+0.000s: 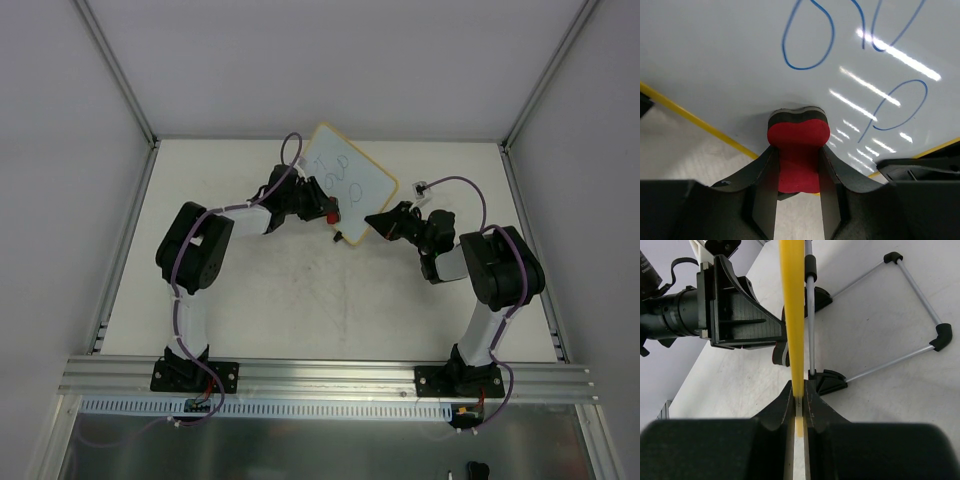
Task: Erase the whiteboard
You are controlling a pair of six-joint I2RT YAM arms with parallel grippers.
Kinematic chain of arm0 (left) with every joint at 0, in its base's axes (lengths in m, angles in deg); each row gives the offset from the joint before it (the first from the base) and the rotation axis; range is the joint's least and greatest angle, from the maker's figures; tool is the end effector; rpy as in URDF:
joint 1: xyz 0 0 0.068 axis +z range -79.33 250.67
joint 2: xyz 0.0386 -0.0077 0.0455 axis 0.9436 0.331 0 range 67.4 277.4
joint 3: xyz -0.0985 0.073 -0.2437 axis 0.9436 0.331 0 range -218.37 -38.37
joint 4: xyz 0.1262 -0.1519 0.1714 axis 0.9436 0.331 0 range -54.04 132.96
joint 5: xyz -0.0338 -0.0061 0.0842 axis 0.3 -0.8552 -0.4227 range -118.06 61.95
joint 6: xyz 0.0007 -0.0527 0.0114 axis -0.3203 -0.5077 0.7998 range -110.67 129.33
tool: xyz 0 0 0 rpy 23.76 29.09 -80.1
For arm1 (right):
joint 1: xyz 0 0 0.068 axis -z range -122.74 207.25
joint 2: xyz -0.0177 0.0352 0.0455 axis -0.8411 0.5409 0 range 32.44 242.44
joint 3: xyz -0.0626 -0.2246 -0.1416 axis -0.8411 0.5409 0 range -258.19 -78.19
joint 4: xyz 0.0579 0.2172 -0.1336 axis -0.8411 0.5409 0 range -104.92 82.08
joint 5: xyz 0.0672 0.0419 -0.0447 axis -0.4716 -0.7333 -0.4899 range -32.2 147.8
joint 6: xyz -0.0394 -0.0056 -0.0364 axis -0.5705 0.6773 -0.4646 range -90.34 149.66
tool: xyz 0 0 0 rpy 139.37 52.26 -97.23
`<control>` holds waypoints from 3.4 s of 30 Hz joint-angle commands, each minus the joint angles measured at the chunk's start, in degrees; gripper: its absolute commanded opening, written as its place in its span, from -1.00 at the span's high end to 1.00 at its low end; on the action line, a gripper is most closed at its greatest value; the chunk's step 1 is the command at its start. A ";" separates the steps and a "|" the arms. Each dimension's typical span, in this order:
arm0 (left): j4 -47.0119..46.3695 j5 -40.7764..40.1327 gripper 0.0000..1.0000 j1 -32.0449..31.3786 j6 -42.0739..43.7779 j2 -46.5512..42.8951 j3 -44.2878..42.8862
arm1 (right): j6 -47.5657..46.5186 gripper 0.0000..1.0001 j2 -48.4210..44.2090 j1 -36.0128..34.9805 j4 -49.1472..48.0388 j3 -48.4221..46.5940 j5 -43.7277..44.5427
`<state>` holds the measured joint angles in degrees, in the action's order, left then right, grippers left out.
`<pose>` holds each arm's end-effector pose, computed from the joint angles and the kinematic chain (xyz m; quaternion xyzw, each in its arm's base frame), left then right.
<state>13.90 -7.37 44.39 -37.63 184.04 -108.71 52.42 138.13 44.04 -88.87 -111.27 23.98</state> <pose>0.3971 -0.2101 0.1698 -0.0524 0.8302 -0.4396 0.3388 0.3124 0.0937 0.1542 -0.1517 0.6835 0.4047 0.5882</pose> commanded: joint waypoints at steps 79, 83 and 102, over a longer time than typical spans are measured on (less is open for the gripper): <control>1.41 -9.17 1.00 -13.09 6.18 0.34 -5.94 | 1.41 1.00 -0.48 0.20 -8.84 -1.11 -1.51; 1.50 -10.40 1.00 -13.09 7.67 -0.71 -5.94 | 1.49 1.00 -0.22 0.20 -8.93 -1.28 -1.60; 8.97 -10.40 1.00 -0.70 11.19 5.26 -21.06 | 1.85 1.00 -0.40 0.03 -9.46 -0.58 -1.95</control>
<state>22.20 -17.75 41.96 -27.70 187.97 -127.03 53.21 138.15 44.79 -88.48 -111.34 24.11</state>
